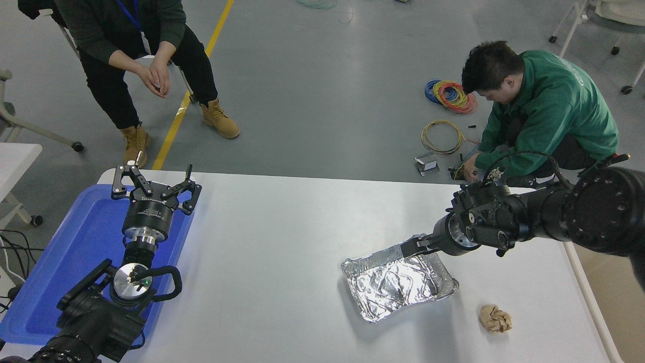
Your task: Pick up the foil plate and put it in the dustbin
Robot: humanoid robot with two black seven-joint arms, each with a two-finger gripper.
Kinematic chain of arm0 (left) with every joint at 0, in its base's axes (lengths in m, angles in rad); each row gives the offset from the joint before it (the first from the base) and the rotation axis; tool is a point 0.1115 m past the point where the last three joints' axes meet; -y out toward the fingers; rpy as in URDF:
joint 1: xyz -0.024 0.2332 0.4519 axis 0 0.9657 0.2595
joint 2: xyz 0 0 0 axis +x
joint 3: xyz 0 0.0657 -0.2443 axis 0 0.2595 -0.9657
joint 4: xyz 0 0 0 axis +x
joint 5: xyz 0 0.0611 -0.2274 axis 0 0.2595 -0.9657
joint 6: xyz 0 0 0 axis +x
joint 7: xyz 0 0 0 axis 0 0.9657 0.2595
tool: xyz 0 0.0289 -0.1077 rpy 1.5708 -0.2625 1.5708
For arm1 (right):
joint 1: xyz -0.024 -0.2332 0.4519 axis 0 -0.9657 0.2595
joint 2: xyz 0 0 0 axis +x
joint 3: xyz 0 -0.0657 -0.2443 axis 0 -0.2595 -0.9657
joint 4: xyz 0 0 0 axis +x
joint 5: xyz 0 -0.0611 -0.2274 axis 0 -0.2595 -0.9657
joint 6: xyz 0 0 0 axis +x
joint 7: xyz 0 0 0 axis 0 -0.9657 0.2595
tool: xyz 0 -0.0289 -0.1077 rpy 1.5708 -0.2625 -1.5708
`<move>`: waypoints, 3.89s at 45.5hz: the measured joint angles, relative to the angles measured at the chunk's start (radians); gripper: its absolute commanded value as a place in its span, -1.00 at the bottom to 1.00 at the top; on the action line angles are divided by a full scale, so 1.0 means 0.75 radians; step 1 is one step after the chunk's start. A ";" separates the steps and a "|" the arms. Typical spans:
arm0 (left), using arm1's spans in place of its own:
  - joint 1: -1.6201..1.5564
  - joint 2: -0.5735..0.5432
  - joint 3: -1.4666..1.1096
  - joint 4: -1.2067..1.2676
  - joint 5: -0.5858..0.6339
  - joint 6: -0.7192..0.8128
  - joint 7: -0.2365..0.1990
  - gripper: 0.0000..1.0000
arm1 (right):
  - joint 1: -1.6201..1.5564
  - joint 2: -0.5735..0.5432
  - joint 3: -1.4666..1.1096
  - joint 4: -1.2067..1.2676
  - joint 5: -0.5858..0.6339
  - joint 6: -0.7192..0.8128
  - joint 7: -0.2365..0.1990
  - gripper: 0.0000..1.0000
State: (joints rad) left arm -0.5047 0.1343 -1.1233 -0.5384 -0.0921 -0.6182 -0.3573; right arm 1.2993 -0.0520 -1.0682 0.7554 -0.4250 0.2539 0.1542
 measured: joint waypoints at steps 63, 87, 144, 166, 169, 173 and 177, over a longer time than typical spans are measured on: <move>0.000 0.000 0.001 0.000 0.000 0.000 0.000 1.00 | 0.091 -0.108 -0.006 0.066 -0.156 0.009 0.081 -1.00; 0.000 0.000 0.000 0.000 0.000 0.000 0.000 1.00 | 0.694 -0.453 0.006 0.491 -0.163 0.265 0.118 -1.00; 0.000 0.000 0.000 0.000 0.000 0.000 0.000 1.00 | 1.073 -0.759 -0.017 0.505 -0.173 0.569 0.119 -1.00; 0.000 0.000 0.000 0.000 0.000 0.000 0.000 1.00 | 0.263 -0.933 0.016 -0.376 0.072 0.488 0.114 -1.00; 0.000 0.000 0.000 0.000 0.000 0.000 0.000 1.00 | 0.141 -0.942 0.020 -0.482 0.128 0.452 0.111 -1.00; 0.000 0.000 0.000 0.000 0.000 0.000 0.000 1.00 | -0.002 -0.951 0.024 -0.595 0.183 0.384 0.108 -1.00; 0.000 0.000 0.000 0.000 0.000 0.000 0.000 1.00 | -0.108 -0.955 0.027 -0.663 0.218 0.306 0.105 -1.00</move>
State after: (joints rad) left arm -0.5047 0.1343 -1.1231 -0.5384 -0.0920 -0.6182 -0.3574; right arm 1.2182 -0.7683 -1.0479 0.2582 -0.2616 0.4835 0.2330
